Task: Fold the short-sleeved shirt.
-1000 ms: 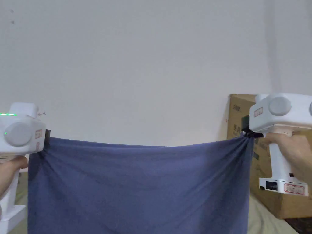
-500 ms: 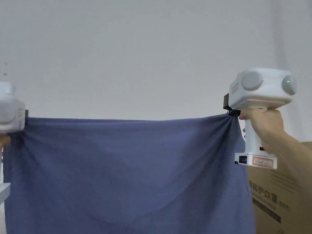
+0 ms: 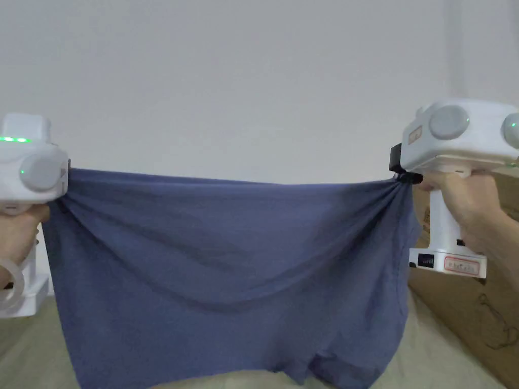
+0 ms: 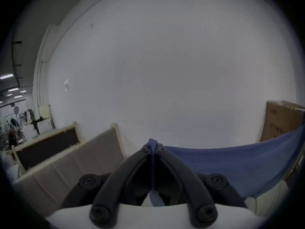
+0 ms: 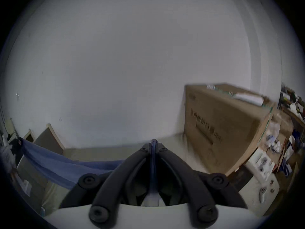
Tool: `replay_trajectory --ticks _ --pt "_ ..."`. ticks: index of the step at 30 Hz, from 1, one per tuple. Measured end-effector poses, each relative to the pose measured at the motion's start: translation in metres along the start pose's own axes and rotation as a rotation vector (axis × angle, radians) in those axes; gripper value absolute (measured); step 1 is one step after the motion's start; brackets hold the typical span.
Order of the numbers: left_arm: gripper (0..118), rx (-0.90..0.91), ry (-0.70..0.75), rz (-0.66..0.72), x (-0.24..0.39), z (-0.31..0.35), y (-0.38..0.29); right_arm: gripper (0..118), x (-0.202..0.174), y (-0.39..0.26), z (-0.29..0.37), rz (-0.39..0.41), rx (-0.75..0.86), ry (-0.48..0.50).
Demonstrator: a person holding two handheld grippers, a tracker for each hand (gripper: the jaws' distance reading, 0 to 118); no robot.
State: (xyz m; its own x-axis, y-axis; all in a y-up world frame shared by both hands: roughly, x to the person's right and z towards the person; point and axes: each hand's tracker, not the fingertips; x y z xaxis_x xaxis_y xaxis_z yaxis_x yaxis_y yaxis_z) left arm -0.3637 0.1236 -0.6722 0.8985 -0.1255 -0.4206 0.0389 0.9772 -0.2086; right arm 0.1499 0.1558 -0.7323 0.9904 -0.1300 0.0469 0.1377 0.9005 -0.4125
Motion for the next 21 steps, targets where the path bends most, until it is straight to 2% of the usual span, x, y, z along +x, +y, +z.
replay_trajectory --ticks 3,7,12,16,19,21 --pt "2 -0.117 -0.005 -0.011 0.02 -0.033 -0.08 3 0.002 -0.06 -0.056 0.014 -0.125 -0.04" --pt "2 -0.324 -0.023 -0.11 0.043 -0.066 -0.18 3 0.002 -0.149 -0.111 0.066 -0.284 -0.066" --pt "2 -0.528 -0.031 -0.083 0.047 -0.076 -0.29 3 0.017 -0.256 -0.16 0.063 -0.46 -0.085" --pt "2 -0.591 -0.057 -0.083 0.036 -0.056 -0.333 3 0.031 -0.303 -0.154 0.064 -0.498 -0.084" --pt "2 -0.605 -0.082 -0.135 0.023 -0.026 -0.344 3 0.044 -0.32 -0.136 0.055 -0.525 -0.097" --pt "2 -0.622 -0.107 -0.105 0.007 -0.004 -0.347 3 0.052 -0.331 -0.112 0.015 -0.518 -0.08"
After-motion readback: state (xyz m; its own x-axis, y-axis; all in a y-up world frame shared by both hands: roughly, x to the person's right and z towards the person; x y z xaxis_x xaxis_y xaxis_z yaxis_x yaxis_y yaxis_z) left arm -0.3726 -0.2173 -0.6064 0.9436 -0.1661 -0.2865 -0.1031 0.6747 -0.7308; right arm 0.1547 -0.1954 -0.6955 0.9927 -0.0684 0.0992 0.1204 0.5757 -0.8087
